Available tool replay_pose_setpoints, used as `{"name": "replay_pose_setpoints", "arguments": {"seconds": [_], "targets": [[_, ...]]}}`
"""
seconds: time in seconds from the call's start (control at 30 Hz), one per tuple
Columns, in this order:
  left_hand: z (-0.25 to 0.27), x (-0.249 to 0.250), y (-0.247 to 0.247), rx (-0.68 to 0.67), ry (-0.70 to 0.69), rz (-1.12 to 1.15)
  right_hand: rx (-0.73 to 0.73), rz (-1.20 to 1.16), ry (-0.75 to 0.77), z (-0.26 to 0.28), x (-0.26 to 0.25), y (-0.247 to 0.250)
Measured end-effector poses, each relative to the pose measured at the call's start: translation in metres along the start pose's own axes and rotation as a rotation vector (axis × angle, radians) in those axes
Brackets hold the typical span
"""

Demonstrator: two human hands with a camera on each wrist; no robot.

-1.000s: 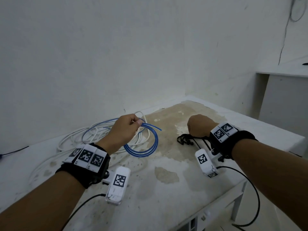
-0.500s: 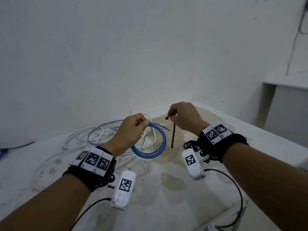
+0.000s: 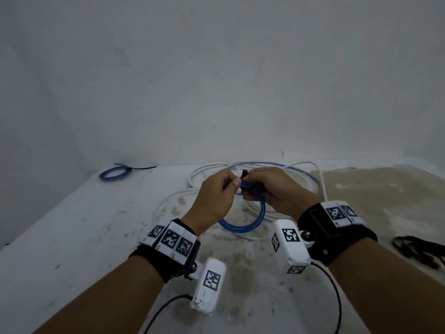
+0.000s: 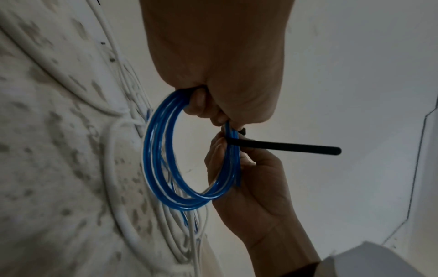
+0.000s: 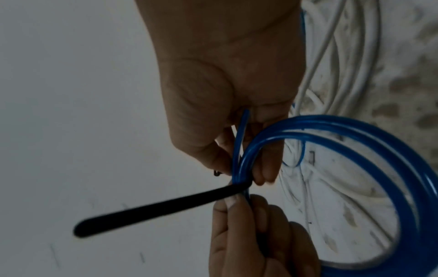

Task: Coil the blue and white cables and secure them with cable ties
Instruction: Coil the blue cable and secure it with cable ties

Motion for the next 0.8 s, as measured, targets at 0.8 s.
{"name": "replay_pose_setpoints", "arguments": {"seconds": [0.8], "targets": [[-0.007, -0.056, -0.008, 0.049, 0.222, 0.182, 0.146, 0.087, 0.044, -0.025, 0.041, -0.005]]}}
Point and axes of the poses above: each hand's wrist, its own z-axis away from the middle knuckle, its own y-axis out of the back of the hand, x = y × z, the point moved 6 cm from there along -z, towards the middle knuckle
